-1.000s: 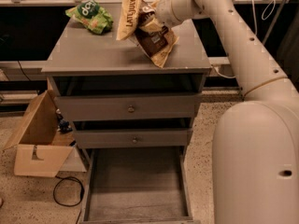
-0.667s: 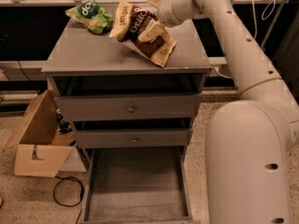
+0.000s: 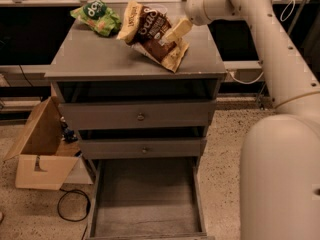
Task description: Pick brown chip bag from bottom drawer and place on counter
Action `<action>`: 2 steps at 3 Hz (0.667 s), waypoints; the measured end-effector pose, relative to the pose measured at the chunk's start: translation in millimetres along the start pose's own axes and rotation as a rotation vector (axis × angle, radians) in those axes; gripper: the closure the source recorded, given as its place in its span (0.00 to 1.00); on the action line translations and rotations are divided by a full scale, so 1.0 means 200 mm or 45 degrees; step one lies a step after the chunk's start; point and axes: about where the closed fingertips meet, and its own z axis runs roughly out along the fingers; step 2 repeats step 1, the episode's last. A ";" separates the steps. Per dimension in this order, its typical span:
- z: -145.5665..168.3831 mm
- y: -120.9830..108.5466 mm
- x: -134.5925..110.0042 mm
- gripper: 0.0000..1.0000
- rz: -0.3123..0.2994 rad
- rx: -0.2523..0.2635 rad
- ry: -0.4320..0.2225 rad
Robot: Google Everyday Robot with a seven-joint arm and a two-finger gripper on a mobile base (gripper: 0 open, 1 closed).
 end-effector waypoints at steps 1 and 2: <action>-0.23 -0.07 0.09 0.00 0.062 0.120 -0.037; -0.23 -0.07 0.09 0.00 0.062 0.120 -0.037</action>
Offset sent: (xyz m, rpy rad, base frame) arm 0.0000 0.0000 0.0000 0.0000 0.0000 0.0000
